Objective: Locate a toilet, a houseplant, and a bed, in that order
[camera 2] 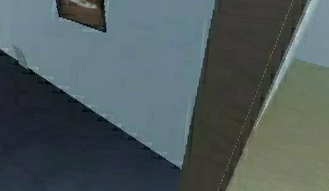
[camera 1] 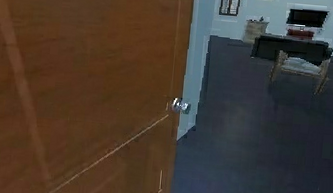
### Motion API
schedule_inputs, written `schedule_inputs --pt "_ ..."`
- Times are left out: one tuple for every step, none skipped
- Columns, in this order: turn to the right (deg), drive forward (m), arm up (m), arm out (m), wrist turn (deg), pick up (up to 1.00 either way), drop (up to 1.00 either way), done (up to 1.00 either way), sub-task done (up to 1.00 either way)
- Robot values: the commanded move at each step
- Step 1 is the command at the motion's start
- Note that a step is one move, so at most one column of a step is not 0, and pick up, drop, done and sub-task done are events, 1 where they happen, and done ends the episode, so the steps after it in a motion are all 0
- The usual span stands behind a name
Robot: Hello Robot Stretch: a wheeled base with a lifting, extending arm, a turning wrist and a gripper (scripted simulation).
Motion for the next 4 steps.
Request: schedule_inputs --pt "27.0 0.00 0.00 0.00 0.0 0.00 0.00 0.00 0.00" --pt "0.0 1.00 0.00 0.00 0.0 0.00 0.00 0.00 0.00" --pt "3.0 0.00 0.00 0.00 0.0 0.00 0.00 0.00 0.00" --pt "0.0 0.10 0.00 0.00 0.0 0.00 0.00 0.00 0.00"
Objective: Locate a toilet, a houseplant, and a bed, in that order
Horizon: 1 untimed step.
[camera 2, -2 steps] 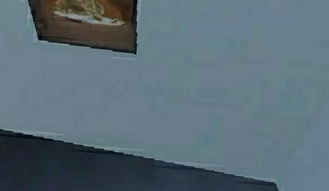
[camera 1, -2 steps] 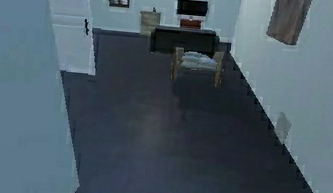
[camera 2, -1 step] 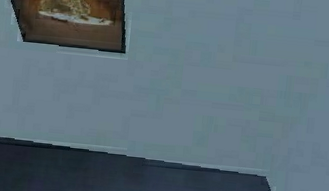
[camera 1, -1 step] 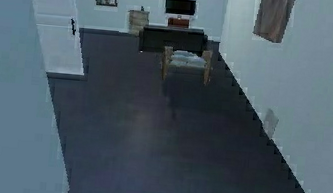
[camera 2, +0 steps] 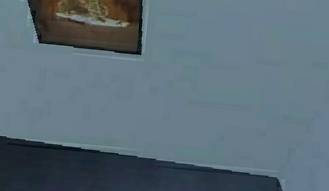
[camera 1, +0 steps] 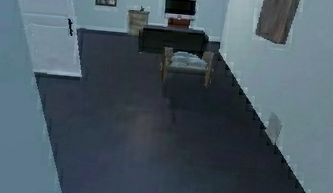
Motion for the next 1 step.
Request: schedule_inputs --pt "-6.0 0.00 0.00 0.00 0.0 0.00 0.00 0.00 0.00"
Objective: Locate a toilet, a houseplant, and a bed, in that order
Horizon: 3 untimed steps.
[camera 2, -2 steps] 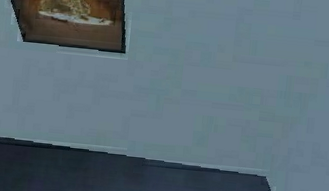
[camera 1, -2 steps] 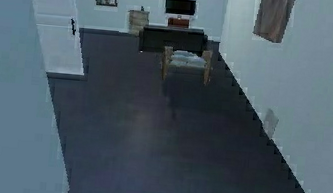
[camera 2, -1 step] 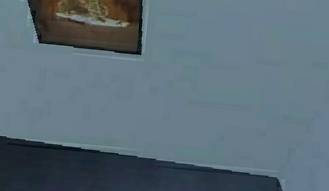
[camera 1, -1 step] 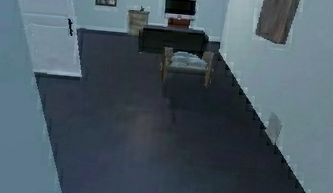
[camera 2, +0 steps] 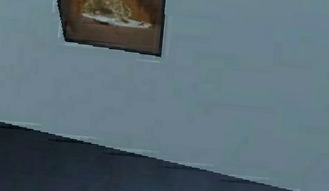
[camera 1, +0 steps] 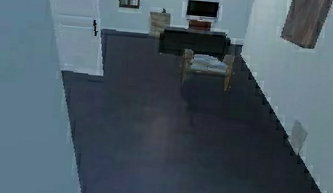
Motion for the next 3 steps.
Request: schedule_inputs --pt "0.0 1.00 0.00 0.00 0.0 0.00 0.00 0.00 0.00" --pt "-9.0 0.00 0.00 0.00 0.0 0.00 0.00 0.00 0.00" --pt "0.0 0.25 0.00 0.00 0.0 0.00 0.00 0.00 0.00"
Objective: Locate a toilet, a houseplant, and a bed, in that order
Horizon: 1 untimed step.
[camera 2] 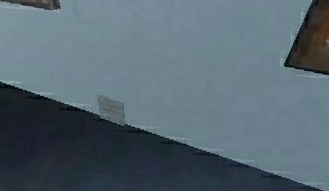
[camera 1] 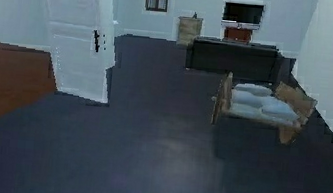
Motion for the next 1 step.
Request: schedule_inputs --pt "-6.0 0.00 0.00 0.00 0.0 0.00 0.00 0.00 0.00"
